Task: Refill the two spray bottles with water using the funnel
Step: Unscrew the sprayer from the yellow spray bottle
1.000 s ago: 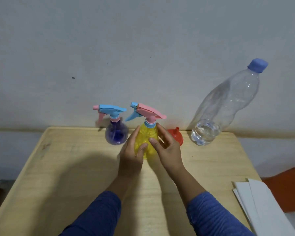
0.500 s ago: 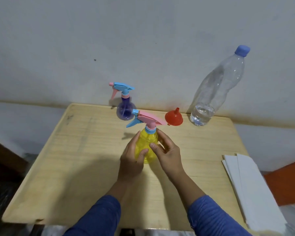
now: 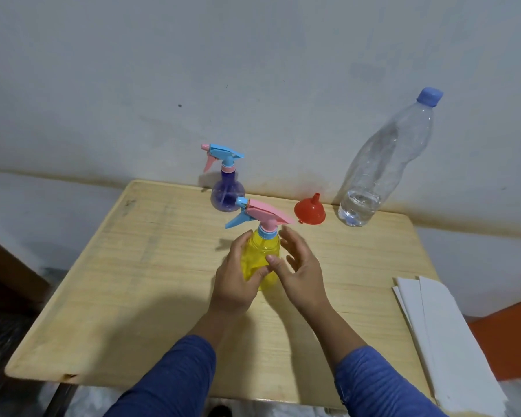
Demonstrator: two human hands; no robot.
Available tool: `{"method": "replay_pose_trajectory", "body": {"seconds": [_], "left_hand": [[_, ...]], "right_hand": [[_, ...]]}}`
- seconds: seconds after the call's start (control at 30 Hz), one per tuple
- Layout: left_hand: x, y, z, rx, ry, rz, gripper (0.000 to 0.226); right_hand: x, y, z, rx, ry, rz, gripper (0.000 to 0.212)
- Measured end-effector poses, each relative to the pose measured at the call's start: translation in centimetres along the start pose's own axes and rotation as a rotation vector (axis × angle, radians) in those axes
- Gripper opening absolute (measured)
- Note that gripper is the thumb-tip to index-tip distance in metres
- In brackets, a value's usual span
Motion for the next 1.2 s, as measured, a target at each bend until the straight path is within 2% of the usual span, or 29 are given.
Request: {"method": "replay_pose_trajectory", "body": {"seconds": [0.1,0.23,0.37,0.53,0.77,0.97,1.2], "left_hand": [[-0.1,-0.2,-0.3,0.029,0.022,-0.019,0.07],[-0.3,0.0,-0.3,0.036,0.001,-0.022,0.071],[-0.2,-0.1,-0.2,0.029,-0.001,0.003,0.072],[-0.3,-0.1,-0.1,0.012,0.005,0.032,0.075],[-0.4,-0.1,0.0,0.006,0.012,0.052,0.078],[-0.5,-0.2,-0.2,-0.007,0.001,0.058,0.076],[-0.4,-0.2,0.1,-0.025,-0.007,0.084,0.076]], "right_hand": [[0.4,-2.1,-0.9,0.183,0.129,0.032,0.079],[-1.0,-3.3,-1.1,0.384,0.052,-0.108,0.074],[-1.5,-3.6,-0.1,0.391,0.016,-0.153,0.06],[-1.6,-3.5,0.5,0.345,0.017,-0.086,0.063],[-2.1,-3.9,1.2,0.366,0.073,0.024,0.047],[-1.7,-3.9,1.7,0.356,0.031,0.026,0.058],[-2.1,-3.9,2.1,0.365,0.023,0.03,0.055]]}}
Point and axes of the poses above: each hand's wrist, its own z-axis towards the middle knuckle, its own x-axis out of the back of the hand, y = z × x, the point moved 4 cm from there along z, towards the middle knuckle, and after that the axes turned 6 degrees about z, right-handed, at the moved point
